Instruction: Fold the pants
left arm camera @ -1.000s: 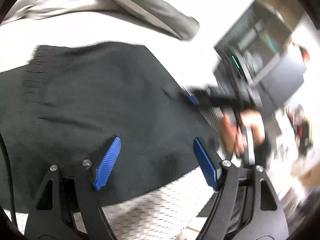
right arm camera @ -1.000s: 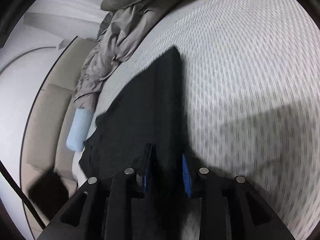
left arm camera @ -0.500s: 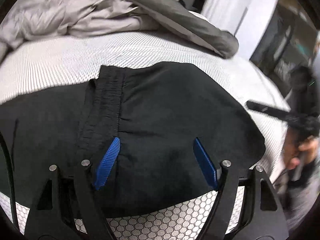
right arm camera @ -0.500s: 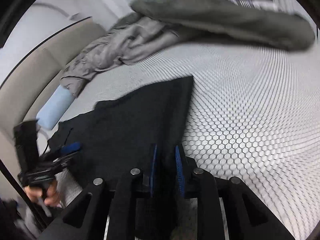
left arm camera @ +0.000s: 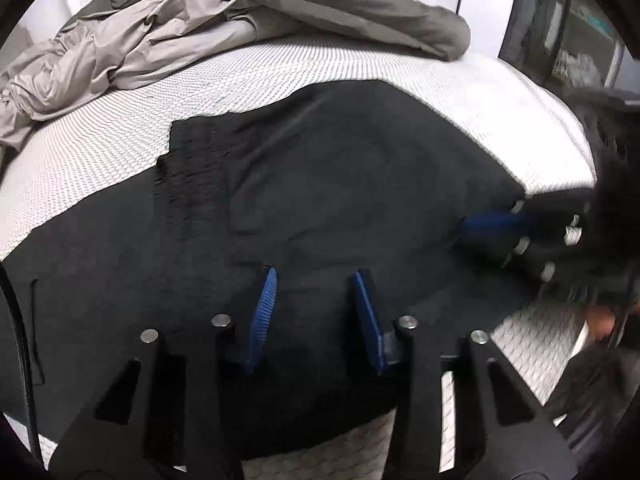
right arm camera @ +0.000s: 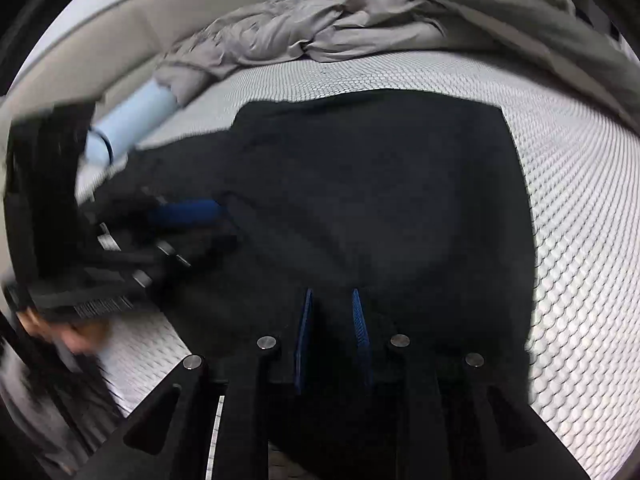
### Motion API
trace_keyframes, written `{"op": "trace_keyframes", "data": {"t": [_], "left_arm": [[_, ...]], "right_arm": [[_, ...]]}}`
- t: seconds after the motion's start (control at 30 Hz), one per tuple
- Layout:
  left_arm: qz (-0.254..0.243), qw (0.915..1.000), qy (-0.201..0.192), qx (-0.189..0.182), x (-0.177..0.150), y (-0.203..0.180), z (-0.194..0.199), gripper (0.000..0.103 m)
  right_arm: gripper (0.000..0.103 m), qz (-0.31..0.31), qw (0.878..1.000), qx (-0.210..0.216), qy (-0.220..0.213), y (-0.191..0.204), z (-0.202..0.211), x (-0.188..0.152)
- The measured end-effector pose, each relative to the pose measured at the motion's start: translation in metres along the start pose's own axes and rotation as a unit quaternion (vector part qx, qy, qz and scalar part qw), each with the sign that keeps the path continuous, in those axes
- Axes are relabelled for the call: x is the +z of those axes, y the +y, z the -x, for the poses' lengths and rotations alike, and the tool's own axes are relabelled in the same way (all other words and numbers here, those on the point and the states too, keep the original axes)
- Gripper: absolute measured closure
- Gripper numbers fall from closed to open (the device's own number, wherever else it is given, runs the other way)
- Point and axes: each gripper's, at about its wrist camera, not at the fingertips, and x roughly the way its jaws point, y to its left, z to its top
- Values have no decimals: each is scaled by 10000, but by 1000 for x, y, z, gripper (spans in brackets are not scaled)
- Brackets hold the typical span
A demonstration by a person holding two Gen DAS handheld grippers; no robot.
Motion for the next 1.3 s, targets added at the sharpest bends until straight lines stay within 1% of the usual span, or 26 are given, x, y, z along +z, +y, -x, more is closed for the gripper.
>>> {"op": "trace_keyframes", "data": {"t": [0.03, 0.13, 0.2, 0.27, 0.3, 0.37, 0.4, 0.47, 0.5, 0.53, 0.57, 0.6, 0.67, 0.73, 0.77, 0.8, 0.87, 0.93, 0.97, 1.0, 1.03, 1.07, 1.13, 1.2, 1.23, 1.3], "left_arm": [[34, 10000, -11, -47, -4, 5, 2, 61], [24, 10000, 2, 41, -13, 8, 9, 61], [93, 9999, -29, 77, -15, 6, 19, 61], [226, 9995, -153, -137, -10, 5, 29, 61], [288, 9985, -334, -338, -3, 6, 37, 61], [277, 9974, -492, -440, 12, 4, 38, 60], [230, 9978, -474, -393, 23, 1, 32, 59], [132, 9988, -307, -368, 38, 0, 14, 59], [54, 9994, -63, -329, 42, 1, -3, 60], [4, 9996, 142, -257, 41, 4, -17, 60], [-42, 9996, 237, -162, 38, 9, -28, 61], [-23, 9995, 182, -254, 36, 15, -30, 64], [94, 9990, 75, -425, 31, 25, -23, 64], [299, 9973, 16, -677, 25, 39, -12, 64], [412, 9958, 22, -820, 22, 45, -9, 64], [437, 9955, 30, -846, 19, 47, -7, 64], [406, 9963, 55, -754, 19, 44, -4, 64], [343, 9980, 117, -510, 25, 38, 5, 64], [294, 9986, 68, -441, 31, 36, 8, 63], [216, 9990, -70, -389, 38, 33, 13, 61], [184, 9990, -139, -375, 45, 30, 15, 56], [163, 9991, -159, -352, 53, 29, 11, 55], [114, 9995, 43, -286, 70, 29, -12, 55], [142, 9991, 357, -185, 75, 38, -40, 58], [225, 9986, 406, -253, 73, 45, -46, 64], [481, 9970, 271, -538, 66, 63, -43, 71]], "right_arm": [[82, 15, 9994, -359, -10, -5, 7, -4], [82, -228, 9972, -713, -38, -20, 19, -7], [78, -378, 9973, -612, -112, -22, 24, -5], [74, -450, 9978, -356, -335, -16, 30, 2], [72, -458, 9979, -168, -424, -12, 30, 7], [66, -499, 9973, 98, -528, -4, 22, 22], [63, -537, 9971, 160, -521, -1, 15, 29], [63, -628, 9967, 315, -397, -1, -4, 40], [63, -625, 9970, 372, -279, -4, -10, 39], [63, -523, 9981, 327, -79, -4, -22, 41], [63, -369, 9992, 138, 54, -4, -28, 38], [64, -234, 9997, -18, 120, -5, -32, 36], [64, -51, 9988, -457, 157, -12, -24, 29], [64, -233, 9948, -977, 142, -29, -10, 22], [64, -384, 9950, -909, 134, -36, -6, 19], [64, -486, 9956, -795, 84, -40, -1, 16], [64, -434, 9962, -753, -24, -38, 8, 15], [63, -418, 9962, -723, -230, -29, 18, 22], [62, -450, 9968, -580, -316, -26, 21, 25], [61, -495, 9973, -390, -385, -24, 22, 30], [60, -551, 9974, -161, -426, -20, 20, 38], [59, -585, 9974, 46, -424, -16, 14, 47], [57, -556, 9975, 315, -305, -5, -2, 56], [57, -564, 9975, 420, 44, 0, -30, 60], [58, -508, 9978, 344, 248, 1, -43, 59], [58, -288, 9989, 233, 283, -4, -49, 51]]}}
